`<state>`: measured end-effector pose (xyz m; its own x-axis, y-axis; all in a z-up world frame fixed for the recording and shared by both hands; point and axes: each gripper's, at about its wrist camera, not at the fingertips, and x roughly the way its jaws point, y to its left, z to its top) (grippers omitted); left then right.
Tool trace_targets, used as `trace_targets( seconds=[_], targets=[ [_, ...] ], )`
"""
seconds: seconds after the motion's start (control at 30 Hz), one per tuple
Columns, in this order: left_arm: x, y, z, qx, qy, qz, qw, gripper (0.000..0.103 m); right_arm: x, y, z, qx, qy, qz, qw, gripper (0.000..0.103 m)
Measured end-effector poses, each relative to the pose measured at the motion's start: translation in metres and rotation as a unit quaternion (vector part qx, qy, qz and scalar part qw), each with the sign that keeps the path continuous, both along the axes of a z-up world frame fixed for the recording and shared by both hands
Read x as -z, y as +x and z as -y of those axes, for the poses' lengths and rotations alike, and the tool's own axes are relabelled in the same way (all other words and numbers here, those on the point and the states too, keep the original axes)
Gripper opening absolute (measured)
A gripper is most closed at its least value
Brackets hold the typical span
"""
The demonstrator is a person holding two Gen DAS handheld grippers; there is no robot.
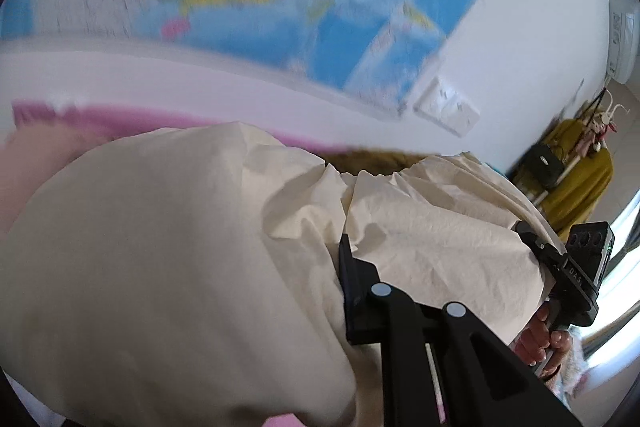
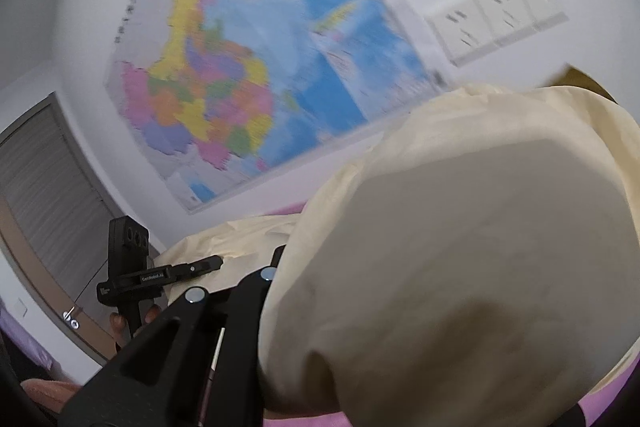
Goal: Fold large clothes
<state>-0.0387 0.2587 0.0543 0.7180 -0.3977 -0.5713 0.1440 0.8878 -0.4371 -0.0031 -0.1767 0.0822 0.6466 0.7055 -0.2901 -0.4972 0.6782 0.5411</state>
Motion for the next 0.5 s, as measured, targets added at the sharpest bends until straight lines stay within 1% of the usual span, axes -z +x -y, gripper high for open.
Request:
trace_targets(
  seconds=[0.1, 0.17, 0.2, 0.23, 0.3, 0.37, 0.5],
  targets=[
    [-0.024, 0.002, -0.029, -0.029, 0.014, 0.026, 0.9991, 0.013, -0.014, 0.022, -0.029, -0.023, 0.013, 0.018, 1.000, 0.012],
    [-0.037, 0.004, -0.056, -0.056, 0.022, 0.038, 0.9975, 0.013, -0.024, 0.042, -0.059, -0.043, 0.019, 0.030, 0.998, 0.012],
    [-0.044, 0.006, -0.074, -0.077, 0.027, 0.043, 0.9957, 0.013, -0.027, 0.051, -0.074, -0.051, 0.022, 0.032, 0.998, 0.012],
    [-0.047, 0.006, -0.083, -0.088, 0.032, 0.047, 0.9945, 0.013, -0.030, 0.062, -0.094, -0.062, 0.026, 0.035, 0.997, 0.012],
    [-0.056, 0.009, -0.113, -0.126, 0.052, 0.055, 0.9891, 0.013, -0.032, 0.083, -0.136, -0.088, 0.028, 0.034, 0.995, 0.012],
    [-0.060, 0.013, -0.145, -0.167, 0.068, 0.061, 0.9818, 0.013, -0.030, 0.099, -0.173, -0.111, 0.026, 0.032, 0.993, 0.012],
    [-0.056, 0.026, -0.202, -0.238, 0.088, 0.052, 0.9657, 0.013, -0.020, 0.118, -0.248, -0.136, 0.007, 0.036, 0.990, 0.012]
  ],
)
